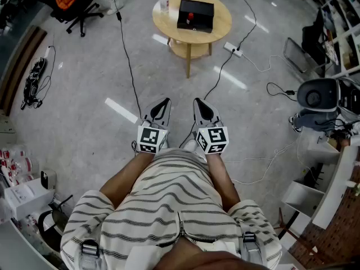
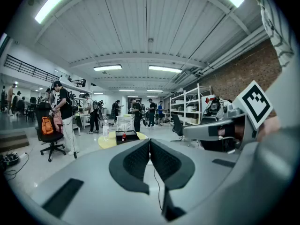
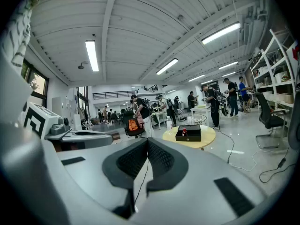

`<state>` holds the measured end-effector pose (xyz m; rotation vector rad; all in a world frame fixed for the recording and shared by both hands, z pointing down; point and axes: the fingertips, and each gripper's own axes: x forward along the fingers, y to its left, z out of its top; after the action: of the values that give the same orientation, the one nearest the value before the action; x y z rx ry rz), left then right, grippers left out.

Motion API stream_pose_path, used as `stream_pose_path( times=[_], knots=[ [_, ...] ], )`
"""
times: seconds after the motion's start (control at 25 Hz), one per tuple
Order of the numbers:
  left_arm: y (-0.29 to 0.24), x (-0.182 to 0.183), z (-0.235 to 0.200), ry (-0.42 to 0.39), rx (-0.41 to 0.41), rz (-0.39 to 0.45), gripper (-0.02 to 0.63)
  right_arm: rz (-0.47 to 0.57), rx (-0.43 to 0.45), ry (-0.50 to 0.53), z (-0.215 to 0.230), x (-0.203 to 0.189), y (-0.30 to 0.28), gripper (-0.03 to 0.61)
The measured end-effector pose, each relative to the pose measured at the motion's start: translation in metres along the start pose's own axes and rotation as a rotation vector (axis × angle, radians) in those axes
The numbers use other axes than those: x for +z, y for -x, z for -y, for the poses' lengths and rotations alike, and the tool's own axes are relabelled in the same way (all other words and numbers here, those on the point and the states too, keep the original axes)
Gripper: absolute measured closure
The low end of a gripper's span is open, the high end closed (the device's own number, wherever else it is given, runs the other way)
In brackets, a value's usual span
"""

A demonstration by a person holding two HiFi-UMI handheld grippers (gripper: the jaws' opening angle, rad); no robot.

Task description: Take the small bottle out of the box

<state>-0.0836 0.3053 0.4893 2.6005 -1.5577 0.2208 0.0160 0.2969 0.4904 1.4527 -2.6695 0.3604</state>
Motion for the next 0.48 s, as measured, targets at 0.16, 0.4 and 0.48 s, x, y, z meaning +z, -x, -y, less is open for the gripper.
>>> stream_pose_path(
  times=[0.16,0.4,0.48],
  knots=[
    [-0.003,0.000,0.005,0.003,-0.003,0.006,0.592,0.014,-0.003,-0.007,0.005,0.002,0.004,0.560],
    [-0.007,-0.001,0.014,0.016,-0.001,0.008,0.592,0.034,0.028,-0.038,0.010,0.004,0.009,0.558],
    [-0.010,-0.001,0.019,0.012,-0.004,0.004,0.592,0.033,0.037,-0.038,0.014,0.004,0.011,0.559]
  ],
)
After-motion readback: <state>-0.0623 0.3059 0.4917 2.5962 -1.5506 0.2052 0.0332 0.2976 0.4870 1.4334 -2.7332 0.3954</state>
